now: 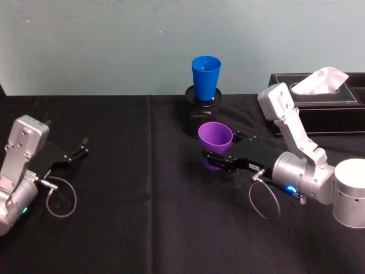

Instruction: Pick up one cup with a gripper and tap it against the other cup.

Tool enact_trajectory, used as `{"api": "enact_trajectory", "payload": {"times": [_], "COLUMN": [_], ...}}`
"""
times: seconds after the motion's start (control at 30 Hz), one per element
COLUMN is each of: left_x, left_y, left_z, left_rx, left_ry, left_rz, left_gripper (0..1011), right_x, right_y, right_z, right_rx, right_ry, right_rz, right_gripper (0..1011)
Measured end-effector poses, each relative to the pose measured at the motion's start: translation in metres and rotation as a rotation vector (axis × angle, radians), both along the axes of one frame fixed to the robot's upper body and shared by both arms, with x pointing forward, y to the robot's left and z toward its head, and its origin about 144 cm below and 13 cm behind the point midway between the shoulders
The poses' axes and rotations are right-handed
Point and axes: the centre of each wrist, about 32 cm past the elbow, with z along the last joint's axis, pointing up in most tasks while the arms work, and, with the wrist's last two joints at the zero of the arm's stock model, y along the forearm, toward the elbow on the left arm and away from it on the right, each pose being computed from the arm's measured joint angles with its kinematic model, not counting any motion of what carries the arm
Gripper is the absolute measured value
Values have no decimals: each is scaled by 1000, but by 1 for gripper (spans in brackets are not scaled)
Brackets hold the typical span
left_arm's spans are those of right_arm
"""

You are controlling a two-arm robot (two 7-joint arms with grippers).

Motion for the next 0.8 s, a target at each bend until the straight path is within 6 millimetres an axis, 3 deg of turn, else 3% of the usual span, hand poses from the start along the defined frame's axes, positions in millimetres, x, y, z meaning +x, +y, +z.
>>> {"api": "enact_trajectory", "payload": {"times": [0.8], "left_x": [0], "left_y": [0], "left_z": [0], "left_rx": [0], "left_ry": [0], "left_rz": [0], "left_gripper": [1000], "right_x": [-11], "right_y": [-2], "right_z": [-25], "right_rx": [39], "right_ry": [32], "right_rz": [-68], "right_gripper": [726]}}
